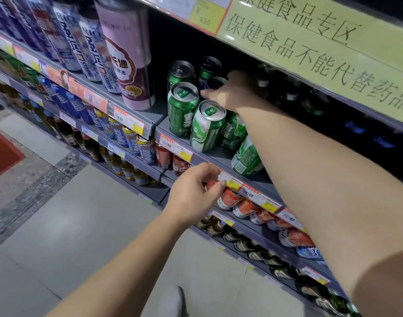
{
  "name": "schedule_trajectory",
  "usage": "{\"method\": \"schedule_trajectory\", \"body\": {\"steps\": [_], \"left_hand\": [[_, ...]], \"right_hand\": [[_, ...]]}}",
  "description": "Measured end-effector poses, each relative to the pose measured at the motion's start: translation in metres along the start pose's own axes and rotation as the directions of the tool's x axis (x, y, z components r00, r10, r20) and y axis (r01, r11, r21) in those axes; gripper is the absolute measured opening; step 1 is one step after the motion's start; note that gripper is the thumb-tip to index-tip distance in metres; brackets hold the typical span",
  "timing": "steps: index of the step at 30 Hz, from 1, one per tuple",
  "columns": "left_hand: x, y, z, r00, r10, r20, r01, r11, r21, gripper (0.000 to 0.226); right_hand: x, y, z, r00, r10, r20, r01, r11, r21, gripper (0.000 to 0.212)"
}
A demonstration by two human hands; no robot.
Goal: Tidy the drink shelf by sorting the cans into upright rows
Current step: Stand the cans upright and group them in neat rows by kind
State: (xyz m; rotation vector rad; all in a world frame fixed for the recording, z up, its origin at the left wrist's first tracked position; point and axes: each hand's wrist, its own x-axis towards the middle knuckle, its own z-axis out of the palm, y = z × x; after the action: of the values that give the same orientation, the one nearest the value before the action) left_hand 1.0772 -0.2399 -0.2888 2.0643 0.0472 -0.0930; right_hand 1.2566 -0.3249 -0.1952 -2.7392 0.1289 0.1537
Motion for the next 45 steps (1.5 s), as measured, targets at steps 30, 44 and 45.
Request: {"method": "schedule_trajectory", "body": {"steps": [30,44,45], "left_hand": [[-0.027,0.100,0.112,0.860,0.474,-0.188,-0.443,0.877,0.184,0.056],[-0.008,0.136,0.219,0.990,0.136,0.046,-0.144,0.949,0.281,0.035],[-0.002,0.136,0.222,0.988,0.143,0.051,-0.152,0.942,0.299,0.033]], "right_hand": [[-0.303,0.253,-0.057,0.764,0.431,-0.481,0.110,0.647,0.755,0.060],[-0.282,0.316,-0.065,0.790,0.439,-0.427,-0.074,0.760,0.646,0.061],[-0.281,0.315,-0.064,0.794,0.436,-0.424,-0.069,0.757,0.649,0.058]]}}
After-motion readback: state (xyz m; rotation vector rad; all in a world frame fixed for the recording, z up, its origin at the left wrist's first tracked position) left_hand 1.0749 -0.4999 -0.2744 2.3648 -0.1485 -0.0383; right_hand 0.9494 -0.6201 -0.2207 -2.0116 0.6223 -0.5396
